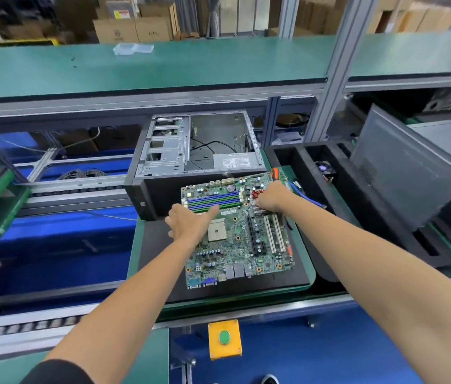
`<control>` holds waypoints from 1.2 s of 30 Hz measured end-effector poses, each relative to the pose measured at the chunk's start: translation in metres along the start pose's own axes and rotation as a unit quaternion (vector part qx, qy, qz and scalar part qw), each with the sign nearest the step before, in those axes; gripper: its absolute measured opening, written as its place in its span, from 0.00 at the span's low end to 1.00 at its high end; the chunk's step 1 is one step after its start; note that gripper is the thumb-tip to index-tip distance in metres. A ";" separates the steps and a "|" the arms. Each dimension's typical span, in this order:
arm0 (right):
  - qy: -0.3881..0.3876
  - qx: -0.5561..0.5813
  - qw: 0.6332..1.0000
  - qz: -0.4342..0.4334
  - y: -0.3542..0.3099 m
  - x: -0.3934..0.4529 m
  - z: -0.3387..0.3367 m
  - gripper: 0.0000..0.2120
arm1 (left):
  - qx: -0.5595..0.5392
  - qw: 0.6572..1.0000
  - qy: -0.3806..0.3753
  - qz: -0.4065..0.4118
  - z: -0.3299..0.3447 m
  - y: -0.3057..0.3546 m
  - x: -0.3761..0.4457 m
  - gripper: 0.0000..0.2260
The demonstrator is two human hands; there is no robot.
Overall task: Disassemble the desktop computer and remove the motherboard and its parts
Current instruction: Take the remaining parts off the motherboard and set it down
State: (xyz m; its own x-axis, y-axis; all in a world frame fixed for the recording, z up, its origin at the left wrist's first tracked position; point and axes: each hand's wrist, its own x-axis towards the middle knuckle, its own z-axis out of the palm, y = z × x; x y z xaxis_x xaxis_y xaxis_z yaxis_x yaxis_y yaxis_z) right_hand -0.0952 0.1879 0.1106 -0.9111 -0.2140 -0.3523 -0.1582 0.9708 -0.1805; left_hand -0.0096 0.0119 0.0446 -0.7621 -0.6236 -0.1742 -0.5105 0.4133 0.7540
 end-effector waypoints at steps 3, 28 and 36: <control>0.005 0.006 1.000 0.009 0.004 -0.002 0.001 0.19 | -0.016 0.994 -0.105 0.012 0.000 0.000 0.000 0.48; -0.071 0.071 0.995 0.022 -0.022 0.017 0.041 0.17 | 0.095 0.988 -0.117 -0.046 0.002 -0.041 0.026 0.55; -0.043 0.010 0.999 -0.021 -0.024 0.010 0.017 0.19 | 0.052 0.996 -0.023 -0.062 0.004 -0.028 0.024 0.30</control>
State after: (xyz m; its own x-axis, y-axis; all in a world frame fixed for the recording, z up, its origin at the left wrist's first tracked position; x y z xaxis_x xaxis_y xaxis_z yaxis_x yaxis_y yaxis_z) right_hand -0.0936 0.1606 0.0956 -0.8680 -0.2630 -0.4212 -0.1865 0.9588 -0.2144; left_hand -0.0149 -0.0121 0.0171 -0.7065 -0.6446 -0.2921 -0.6389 0.4034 0.6550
